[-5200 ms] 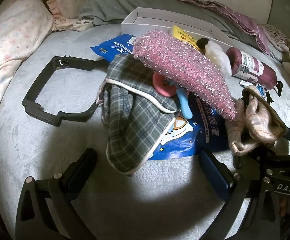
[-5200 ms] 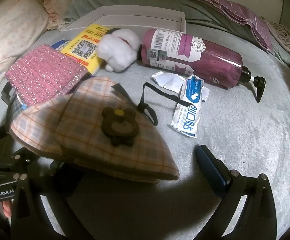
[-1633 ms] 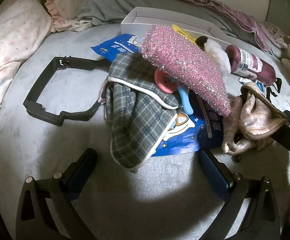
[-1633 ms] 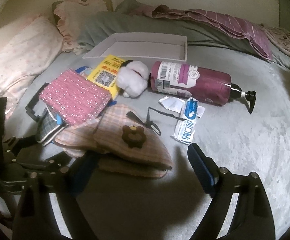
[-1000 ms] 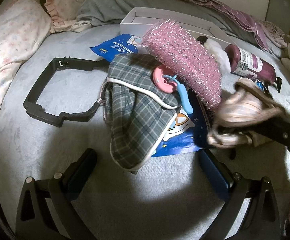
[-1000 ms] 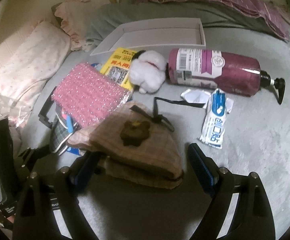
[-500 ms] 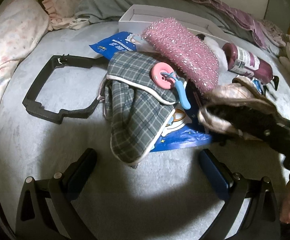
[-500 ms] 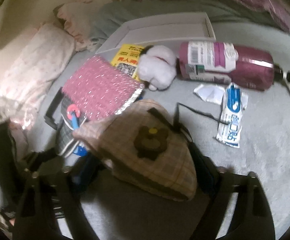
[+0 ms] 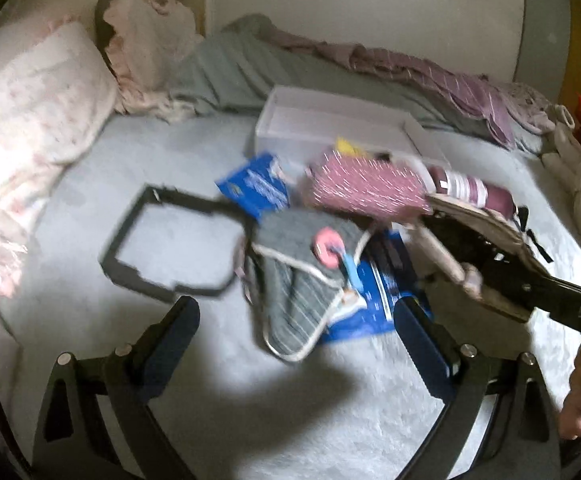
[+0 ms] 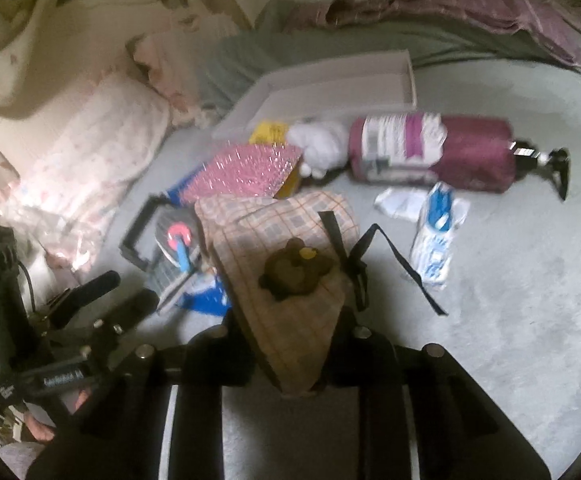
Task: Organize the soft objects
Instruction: 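Carry the plaid pouch toward the white tray with the right gripper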
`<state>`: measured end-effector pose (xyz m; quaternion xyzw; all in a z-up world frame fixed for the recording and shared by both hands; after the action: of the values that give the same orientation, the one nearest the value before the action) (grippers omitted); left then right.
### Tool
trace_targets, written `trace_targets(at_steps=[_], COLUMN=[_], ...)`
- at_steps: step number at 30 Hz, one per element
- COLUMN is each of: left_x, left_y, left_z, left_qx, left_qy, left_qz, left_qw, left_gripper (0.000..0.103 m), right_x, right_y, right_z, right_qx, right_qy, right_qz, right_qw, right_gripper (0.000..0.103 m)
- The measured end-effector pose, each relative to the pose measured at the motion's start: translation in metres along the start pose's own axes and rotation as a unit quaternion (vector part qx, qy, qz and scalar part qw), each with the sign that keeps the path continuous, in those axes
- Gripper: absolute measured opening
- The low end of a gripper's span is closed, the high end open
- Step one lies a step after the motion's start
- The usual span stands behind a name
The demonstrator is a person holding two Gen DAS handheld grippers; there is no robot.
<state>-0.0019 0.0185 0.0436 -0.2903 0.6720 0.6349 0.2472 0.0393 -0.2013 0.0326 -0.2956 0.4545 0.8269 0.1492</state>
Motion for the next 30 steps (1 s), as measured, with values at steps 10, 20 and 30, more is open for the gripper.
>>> trace_targets(at_steps=[10, 20, 30], left_x=[-0.092, -0.154, -0.214], left_y=[0.010, -0.012, -0.044], left_z=[0.013, -0.011, -0.053], left_qx=[-0.009, 0.008, 0.082], left_qy=[0.014, -0.015, -0.065], left_qz=[-0.027, 0.006, 0.078], left_qw=[0.9995, 0.9998, 0.9914], left_gripper=[0.099, 0.099, 0.099], right_x=[-0.065, -0.136, -0.194], right_y=[0.038, 0.044, 0.022], right_z=[0.013, 0.031, 0.033], right_qx=[-0.061, -0.045, -0.064], right_qy=[-0.002, -0.007, -0.050], right_qz=[-0.047, -0.031, -0.021], right_qw=[0.997, 0.998, 0.996], right_gripper=[0.027, 0.027, 0.027])
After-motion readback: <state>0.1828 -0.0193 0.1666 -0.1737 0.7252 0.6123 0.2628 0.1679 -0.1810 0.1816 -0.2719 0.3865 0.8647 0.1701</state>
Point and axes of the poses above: each gripper's, at about its wrist camera, not at the fingertips, and y roughly against the way its jaws point, z to its left, x to its underside, the point moved 4 cm from there along -y, roughly the way its jaws point, and after that the axes turned 1 degree about y, right-handed, at the moved point
